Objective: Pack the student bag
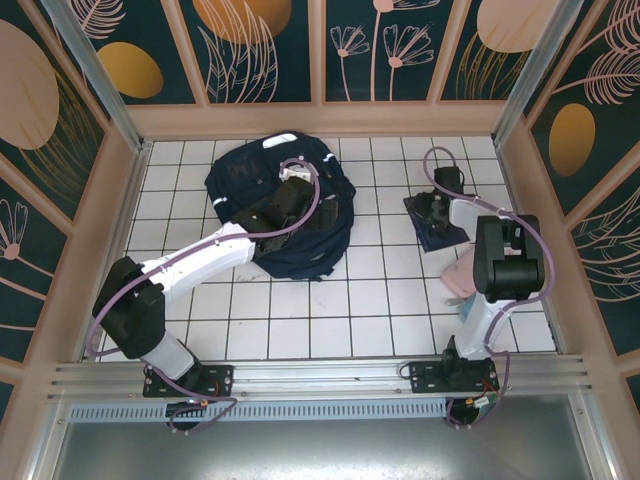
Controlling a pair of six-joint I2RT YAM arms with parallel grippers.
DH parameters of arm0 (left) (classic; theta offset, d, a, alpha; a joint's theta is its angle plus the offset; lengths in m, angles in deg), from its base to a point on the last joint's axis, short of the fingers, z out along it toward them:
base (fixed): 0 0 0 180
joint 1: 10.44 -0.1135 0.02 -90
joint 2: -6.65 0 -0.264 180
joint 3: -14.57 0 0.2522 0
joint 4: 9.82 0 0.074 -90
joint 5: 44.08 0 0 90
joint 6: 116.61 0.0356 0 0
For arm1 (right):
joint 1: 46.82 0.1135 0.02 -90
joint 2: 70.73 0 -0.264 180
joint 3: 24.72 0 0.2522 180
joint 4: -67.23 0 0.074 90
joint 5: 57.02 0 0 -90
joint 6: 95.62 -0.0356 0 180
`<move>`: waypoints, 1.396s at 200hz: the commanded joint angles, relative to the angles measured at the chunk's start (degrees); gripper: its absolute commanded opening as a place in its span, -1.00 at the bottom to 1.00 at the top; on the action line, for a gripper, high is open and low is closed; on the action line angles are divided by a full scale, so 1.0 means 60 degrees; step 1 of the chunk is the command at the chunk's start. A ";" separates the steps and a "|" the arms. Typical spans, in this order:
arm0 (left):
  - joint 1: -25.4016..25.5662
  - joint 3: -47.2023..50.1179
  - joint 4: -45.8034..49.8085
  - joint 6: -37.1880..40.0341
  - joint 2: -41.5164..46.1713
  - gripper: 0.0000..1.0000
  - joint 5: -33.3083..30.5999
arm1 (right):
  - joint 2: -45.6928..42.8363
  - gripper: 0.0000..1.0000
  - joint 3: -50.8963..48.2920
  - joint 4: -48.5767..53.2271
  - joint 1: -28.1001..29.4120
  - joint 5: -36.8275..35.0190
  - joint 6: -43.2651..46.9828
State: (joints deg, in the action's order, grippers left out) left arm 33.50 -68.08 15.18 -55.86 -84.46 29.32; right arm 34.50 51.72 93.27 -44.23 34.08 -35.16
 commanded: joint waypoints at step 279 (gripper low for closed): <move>0.0952 -0.2694 -0.1022 -0.2428 -0.4089 0.43 0.4284 | -0.2939 0.08 -0.3339 0.0036 0.0610 0.0388 -0.0057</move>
State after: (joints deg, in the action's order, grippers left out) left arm 38.42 -81.65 9.70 -66.68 -105.94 53.67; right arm 15.83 33.07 92.66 -40.32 35.70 -36.93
